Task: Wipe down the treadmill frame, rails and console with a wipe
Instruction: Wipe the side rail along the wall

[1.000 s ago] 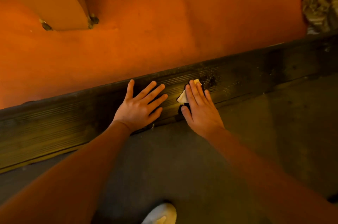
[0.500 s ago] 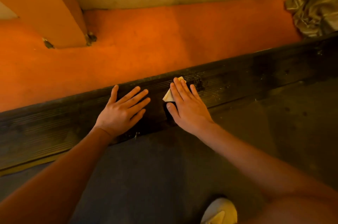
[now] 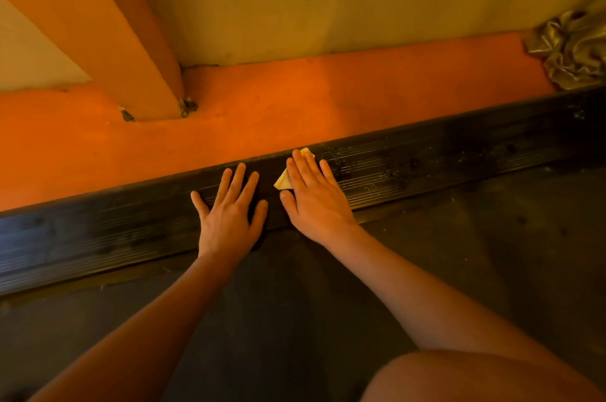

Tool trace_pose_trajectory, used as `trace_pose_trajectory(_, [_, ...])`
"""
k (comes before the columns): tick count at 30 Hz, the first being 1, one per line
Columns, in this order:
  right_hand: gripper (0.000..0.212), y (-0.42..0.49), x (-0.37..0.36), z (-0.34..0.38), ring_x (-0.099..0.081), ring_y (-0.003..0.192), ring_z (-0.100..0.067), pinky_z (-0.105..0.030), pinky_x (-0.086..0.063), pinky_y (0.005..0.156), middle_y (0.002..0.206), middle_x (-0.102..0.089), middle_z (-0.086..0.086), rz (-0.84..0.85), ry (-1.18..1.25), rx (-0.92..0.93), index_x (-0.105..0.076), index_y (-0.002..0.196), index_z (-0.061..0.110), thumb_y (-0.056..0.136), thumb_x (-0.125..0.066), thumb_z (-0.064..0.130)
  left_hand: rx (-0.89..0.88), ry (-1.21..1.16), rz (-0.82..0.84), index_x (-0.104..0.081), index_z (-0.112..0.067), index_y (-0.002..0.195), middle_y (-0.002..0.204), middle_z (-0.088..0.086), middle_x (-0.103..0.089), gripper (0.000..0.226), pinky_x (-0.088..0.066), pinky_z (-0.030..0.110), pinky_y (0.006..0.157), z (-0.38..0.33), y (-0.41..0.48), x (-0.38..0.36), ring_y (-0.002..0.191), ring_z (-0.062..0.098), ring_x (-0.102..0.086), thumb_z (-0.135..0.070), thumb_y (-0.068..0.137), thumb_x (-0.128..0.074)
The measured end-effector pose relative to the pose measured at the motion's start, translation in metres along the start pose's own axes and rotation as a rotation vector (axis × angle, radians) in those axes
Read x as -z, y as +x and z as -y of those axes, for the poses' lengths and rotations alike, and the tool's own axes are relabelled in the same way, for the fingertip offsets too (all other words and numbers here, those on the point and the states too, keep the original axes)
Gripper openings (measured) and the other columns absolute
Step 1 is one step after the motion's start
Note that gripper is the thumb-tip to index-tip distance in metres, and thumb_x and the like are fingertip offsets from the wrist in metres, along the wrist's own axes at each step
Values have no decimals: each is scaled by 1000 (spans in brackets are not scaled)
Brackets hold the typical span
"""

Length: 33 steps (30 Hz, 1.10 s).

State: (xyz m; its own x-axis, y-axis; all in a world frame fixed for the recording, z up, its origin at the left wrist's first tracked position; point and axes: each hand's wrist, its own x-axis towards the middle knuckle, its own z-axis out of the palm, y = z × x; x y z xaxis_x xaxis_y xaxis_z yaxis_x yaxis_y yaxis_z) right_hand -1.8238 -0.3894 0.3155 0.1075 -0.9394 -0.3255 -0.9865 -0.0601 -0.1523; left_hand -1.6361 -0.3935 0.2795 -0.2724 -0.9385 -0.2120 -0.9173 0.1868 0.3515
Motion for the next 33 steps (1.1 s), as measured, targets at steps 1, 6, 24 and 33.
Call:
trace_pose_trajectory(1, [65, -7, -2, 0, 14, 157, -20, -38, 13, 123, 172, 9, -5, -2, 11, 2, -2, 164, 14, 110, -18, 47, 28, -8, -11, -19, -33, 160, 170, -6, -3, 60, 7, 69, 115, -4, 1, -2, 155, 14, 9, -52, 105, -32])
trace_pose_trajectory(6, [64, -36, -20, 2, 13, 157, -18, -37, 13, 123, 172, 5, -3, -29, 59, 4, -6, 164, 17, 110, -21, 47, 47, 61, -60, -6, -35, 160, 170, -7, 5, 58, 4, 70, 117, -4, 1, -16, 155, 15, 13, -53, 105, -13])
trace_pose_trajectory(24, [63, -34, -20, -13, 7, 158, -20, -40, 8, 126, 172, -1, -4, -42, 67, 63, -10, 163, 16, 110, -22, 46, 94, 43, -114, -10, -35, 160, 169, -9, 1, 59, 5, 67, 120, -9, 0, -23, 156, 12, 9, -51, 104, -15])
trace_pose_trajectory(33, [65, -31, -19, -15, 11, 158, -18, -39, 9, 126, 172, 2, -3, -37, 75, 72, -8, 164, 17, 109, -27, 47, 87, 42, -128, -12, -35, 161, 170, -9, -1, 60, 3, 69, 119, -11, 1, -24, 156, 13, 6, -49, 104, -19])
